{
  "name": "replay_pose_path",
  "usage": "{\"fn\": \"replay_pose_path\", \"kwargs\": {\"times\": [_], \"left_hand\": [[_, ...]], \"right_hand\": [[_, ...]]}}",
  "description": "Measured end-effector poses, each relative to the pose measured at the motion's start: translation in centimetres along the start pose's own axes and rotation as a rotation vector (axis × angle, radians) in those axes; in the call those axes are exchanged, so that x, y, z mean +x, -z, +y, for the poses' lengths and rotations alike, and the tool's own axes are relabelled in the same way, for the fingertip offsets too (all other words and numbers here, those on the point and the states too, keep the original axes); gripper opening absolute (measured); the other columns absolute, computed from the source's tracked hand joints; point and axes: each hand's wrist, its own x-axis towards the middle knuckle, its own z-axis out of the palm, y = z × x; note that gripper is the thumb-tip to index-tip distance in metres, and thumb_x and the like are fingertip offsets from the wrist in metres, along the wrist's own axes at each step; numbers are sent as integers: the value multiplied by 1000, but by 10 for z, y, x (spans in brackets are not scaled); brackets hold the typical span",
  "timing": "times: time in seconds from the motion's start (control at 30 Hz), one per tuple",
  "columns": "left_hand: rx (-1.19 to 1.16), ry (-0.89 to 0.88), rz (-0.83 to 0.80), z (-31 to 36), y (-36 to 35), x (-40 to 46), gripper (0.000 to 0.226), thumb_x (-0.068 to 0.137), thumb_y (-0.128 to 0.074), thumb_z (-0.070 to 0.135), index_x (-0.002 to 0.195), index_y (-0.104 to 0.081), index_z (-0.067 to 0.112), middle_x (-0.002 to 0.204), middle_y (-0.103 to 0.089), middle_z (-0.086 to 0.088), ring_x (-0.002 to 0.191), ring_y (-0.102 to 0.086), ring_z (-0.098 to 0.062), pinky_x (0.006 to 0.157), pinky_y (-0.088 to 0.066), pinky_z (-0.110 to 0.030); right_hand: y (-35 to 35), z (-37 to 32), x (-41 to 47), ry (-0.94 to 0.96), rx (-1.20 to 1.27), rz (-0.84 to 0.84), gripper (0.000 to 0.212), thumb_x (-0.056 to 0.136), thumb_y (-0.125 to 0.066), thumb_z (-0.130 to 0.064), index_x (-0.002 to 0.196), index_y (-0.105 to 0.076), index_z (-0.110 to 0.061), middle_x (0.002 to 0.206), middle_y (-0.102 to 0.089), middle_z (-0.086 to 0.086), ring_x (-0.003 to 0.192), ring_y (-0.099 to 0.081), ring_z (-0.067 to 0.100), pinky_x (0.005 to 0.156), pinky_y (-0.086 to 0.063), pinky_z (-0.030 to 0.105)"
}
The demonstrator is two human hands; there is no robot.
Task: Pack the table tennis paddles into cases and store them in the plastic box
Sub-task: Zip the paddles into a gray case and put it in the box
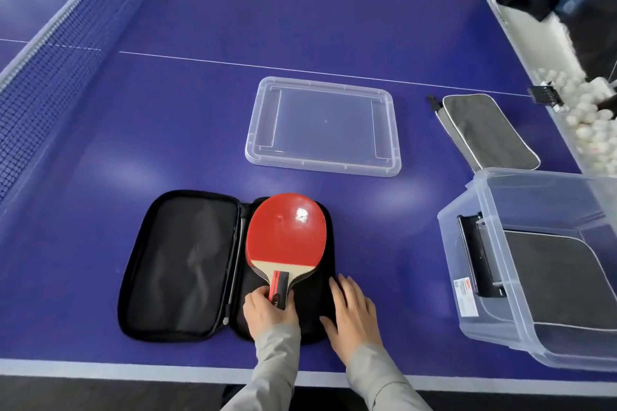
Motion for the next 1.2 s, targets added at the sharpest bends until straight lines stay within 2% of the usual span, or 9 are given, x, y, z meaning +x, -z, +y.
{"fn": "replay_pose_path", "kwargs": {"times": [0.1, 0.3, 0.63, 0.8, 0.9, 0.97, 1.03, 1.1, 1.2], "left_hand": [[4, -4, 1, -5, -2, -6, 40, 74, -76, 13, 103, -57, -6, 103, -56, -20, 105, -48, -35, 89, -35, -35], [9, -8, 12, -11, -6, -7, 42, 74, -77, 13, 105, -57, -7, 103, -56, -21, 105, -48, -35, 89, -34, -33], [5, -1, 16, -5, -14, 1, 46, 68, -80, 10, 103, -57, -9, 103, -55, -24, 103, -49, -39, 91, -33, -37], [55, -44, -108, -11, -4, 3, 58, 65, -84, 25, 108, -54, -1, 105, -51, -14, 104, -47, -31, 91, -36, -35], [95, -110, -164, -16, 13, 7, 63, 65, -82, 37, 114, -55, 7, 110, -51, -7, 109, -47, -24, 94, -37, -31], [127, -197, -117, -19, 35, 17, 65, 66, -82, 39, 116, -57, 7, 113, -54, -7, 111, -50, -25, 96, -38, -35], [192, -271, 7, -25, 64, 36, 64, 66, -83, 36, 117, -58, 6, 116, -56, -11, 111, -51, -31, 94, -38, -43], [254, -266, 139, -35, 97, 61, 66, 66, -83, 33, 120, -56, 5, 123, -53, -16, 116, -46, -37, 94, -37, -49], [331, -111, 243, -52, 140, 94, 77, 71, -79, 35, 132, -45, 4, 137, -41, -17, 123, -36, -39, 100, -28, -54]], "right_hand": [[2, -1, -1, -17, -51, 60, 75, 55, -86, -44, 121, -65, -15, 126, -63, 5, 118, -60, 22, 82, -56, 37], [-2, -2, -1, -8, -79, 116, 76, 45, -89, -45, 112, -70, -17, 116, -69, 2, 108, -66, 18, 74, -58, 32], [-2, -2, -3, -26, -66, 109, 73, 56, -86, -41, 120, -65, -14, 125, -64, 4, 116, -61, 21, 83, -56, 36], [-12, 4, -1, -1, 18, -2, 67, 94, -46, -42, 151, -17, -21, 158, -15, 0, 147, -8, 18, 115, -20, 37], [-10, 5, 0, -1, -18, -13, 68, 91, -50, -45, 149, -23, -21, 157, -21, 0, 147, -15, 18, 113, -25, 37], [-4, 3, -1, 4, -39, 13, 73, 72, -75, -46, 135, -52, -17, 141, -51, 5, 131, -47, 21, 96, -48, 38], [-5, 3, -3, -1, -19, 78, 72, 58, -86, -42, 122, -64, -15, 126, -63, 5, 117, -61, 21, 83, -55, 36], [-8, 4, -2, -6, -10, 69, 69, 68, -79, -42, 129, -58, -16, 134, -57, 4, 125, -54, 22, 90, -52, 37], [-15, 8, 0, 3, 2, 29, 67, 89, -55, -44, 147, -30, -21, 155, -29, 0, 144, -23, 19, 110, -32, 38]]}}
